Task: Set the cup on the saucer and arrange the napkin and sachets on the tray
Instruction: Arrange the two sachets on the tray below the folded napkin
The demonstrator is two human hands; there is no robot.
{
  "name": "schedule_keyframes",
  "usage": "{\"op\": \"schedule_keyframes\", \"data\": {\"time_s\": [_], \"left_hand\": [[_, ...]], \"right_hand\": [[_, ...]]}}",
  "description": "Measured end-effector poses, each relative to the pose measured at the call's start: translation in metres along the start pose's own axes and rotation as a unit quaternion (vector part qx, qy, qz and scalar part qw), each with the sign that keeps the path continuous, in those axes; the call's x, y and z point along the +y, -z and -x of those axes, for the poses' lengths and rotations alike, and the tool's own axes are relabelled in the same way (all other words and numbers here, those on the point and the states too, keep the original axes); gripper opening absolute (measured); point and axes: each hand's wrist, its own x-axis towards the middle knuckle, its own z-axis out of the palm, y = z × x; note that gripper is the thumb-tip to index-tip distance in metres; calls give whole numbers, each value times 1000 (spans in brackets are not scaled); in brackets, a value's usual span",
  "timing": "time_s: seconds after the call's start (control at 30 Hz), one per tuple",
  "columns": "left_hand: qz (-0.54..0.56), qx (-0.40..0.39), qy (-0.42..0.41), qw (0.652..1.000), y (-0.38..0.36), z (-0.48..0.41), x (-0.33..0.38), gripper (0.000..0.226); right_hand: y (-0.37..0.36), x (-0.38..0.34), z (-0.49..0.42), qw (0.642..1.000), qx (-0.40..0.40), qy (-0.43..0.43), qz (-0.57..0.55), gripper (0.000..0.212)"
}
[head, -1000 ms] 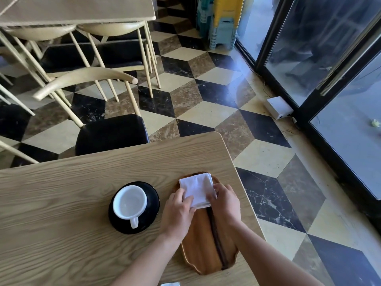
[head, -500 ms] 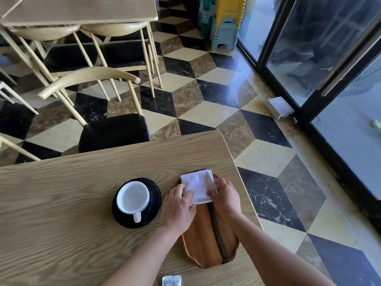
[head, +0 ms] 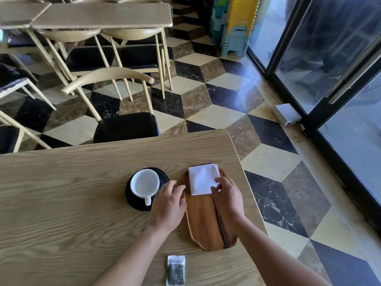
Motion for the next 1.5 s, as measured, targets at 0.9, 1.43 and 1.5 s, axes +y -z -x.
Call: {"op": "schedule_keyframes", "data": {"time_s": [0.9, 1.43, 1.5], "left_hand": [[-117, 31, 416, 901, 70, 229, -160, 44], [-91, -4, 345, 934, 45, 229, -143, 56], [-81, -5, 296, 952, 38, 221, -129, 58]], "right_hand": [[-66, -40, 142, 894, -316, 215, 236, 37], [-88, -44, 154, 922, -259, 200, 205, 25], [-95, -53, 155, 922, -260, 206, 199, 27]]}}
